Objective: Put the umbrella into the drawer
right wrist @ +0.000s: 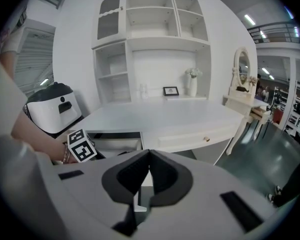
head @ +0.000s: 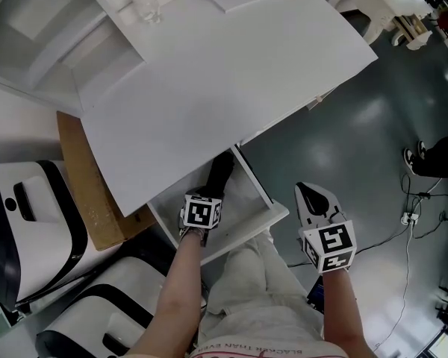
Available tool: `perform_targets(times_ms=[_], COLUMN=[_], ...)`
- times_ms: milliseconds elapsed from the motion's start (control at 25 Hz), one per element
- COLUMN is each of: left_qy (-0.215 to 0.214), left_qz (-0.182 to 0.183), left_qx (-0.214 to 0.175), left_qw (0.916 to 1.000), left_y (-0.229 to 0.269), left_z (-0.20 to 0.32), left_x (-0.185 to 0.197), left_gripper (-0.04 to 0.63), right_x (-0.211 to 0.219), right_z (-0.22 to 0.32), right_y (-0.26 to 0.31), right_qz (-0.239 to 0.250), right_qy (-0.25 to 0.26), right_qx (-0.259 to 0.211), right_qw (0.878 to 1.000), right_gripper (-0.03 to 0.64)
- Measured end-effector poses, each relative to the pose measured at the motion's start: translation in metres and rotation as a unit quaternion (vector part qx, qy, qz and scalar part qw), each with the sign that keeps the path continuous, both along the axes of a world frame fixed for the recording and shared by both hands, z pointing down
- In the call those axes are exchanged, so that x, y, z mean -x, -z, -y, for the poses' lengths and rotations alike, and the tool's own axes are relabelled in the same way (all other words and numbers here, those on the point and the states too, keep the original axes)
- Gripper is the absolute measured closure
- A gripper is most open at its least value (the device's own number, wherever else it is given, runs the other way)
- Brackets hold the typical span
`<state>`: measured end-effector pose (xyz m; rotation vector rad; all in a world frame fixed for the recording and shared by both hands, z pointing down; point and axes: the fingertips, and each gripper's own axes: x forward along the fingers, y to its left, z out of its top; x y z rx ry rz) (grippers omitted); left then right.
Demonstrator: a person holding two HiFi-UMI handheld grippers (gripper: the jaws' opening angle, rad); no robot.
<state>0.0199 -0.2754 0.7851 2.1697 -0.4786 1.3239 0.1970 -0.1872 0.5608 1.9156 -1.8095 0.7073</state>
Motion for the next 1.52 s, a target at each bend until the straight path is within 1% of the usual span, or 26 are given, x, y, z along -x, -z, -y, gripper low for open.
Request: perform_targets(times_ms=[80, 440, 680, 800, 920, 1040, 1120, 1200, 1240, 1320, 1400, 1520], left_qy=[0.002, -0.007, 0.006, 0.006, 0.01, 0.015, 0.021, 0.02, 0.016, 0.007, -0.004, -0.017], left_qz=[-0.002, 0.012, 0.002, 0.003, 0.004, -0.002, -0.007, -0.003, 0.0, 0.002, -0.005, -0.015], left_qx=[0.003, 0.01, 0.015, 0.015, 0.026, 0.039, 0.034, 0.029, 0.03, 0.034, 0.034, 0.025], left_qw=[1.0, 0.9999, 0.9999, 0.9999, 0.9996, 0.9991, 0.9992, 0.9994, 0.9994, 0.9994, 0.9994, 0.9994], left_y=[-0.003, -0.022, -0.025, -0.026, -0.027, -0.025, -0.021, -0.019, -0.018, -0.014, -0.007, 0.006], left_z=[0.002, -0.002, 0.002, 0.003, 0.002, 0.0, 0.001, 0.001, 0.0, -0.003, -0.006, -0.007], left_x=[-0.002, -0.003, -0.007, -0.008, -0.009, -0.012, -0.015, -0.015, -0.015, -0.016, -0.019, -0.02], left_gripper=[0.362, 0.362, 0.357, 0.348, 0.343, 0.237, 0.173, 0.115, 0.103, 0.103, 0.103, 0.104], right_x=[0.001, -0.001, 0.0, 0.003, 0.008, 0.011, 0.011, 0.011, 0.01, 0.009, 0.008, 0.008], right_z=[0.001, -0.003, -0.004, -0.004, -0.003, -0.002, -0.001, -0.001, -0.001, -0.001, 0.0, 0.001], right_y=[-0.003, -0.012, -0.015, -0.016, -0.017, -0.014, -0.012, -0.01, -0.008, -0.005, 0.001, 0.01], right_qz=[0.002, 0.003, -0.001, 0.001, 0.003, 0.002, 0.001, 0.0, 0.0, -0.002, -0.004, -0.006], right_qy=[0.002, 0.007, 0.012, 0.014, 0.018, 0.02, 0.02, 0.018, 0.018, 0.017, 0.015, 0.015], right_qx=[0.002, 0.013, 0.016, 0.016, 0.017, 0.015, 0.013, 0.011, 0.009, 0.005, 0.002, -0.003], right_qw=[1.0, 1.0, 1.0, 1.0, 1.0, 1.0, 1.0, 1.0, 1.0, 1.0, 1.0, 1.0], right_gripper=[0.609, 0.609, 0.609, 0.609, 0.609, 0.609, 0.609, 0.609, 0.609, 0.609, 0.609, 0.609])
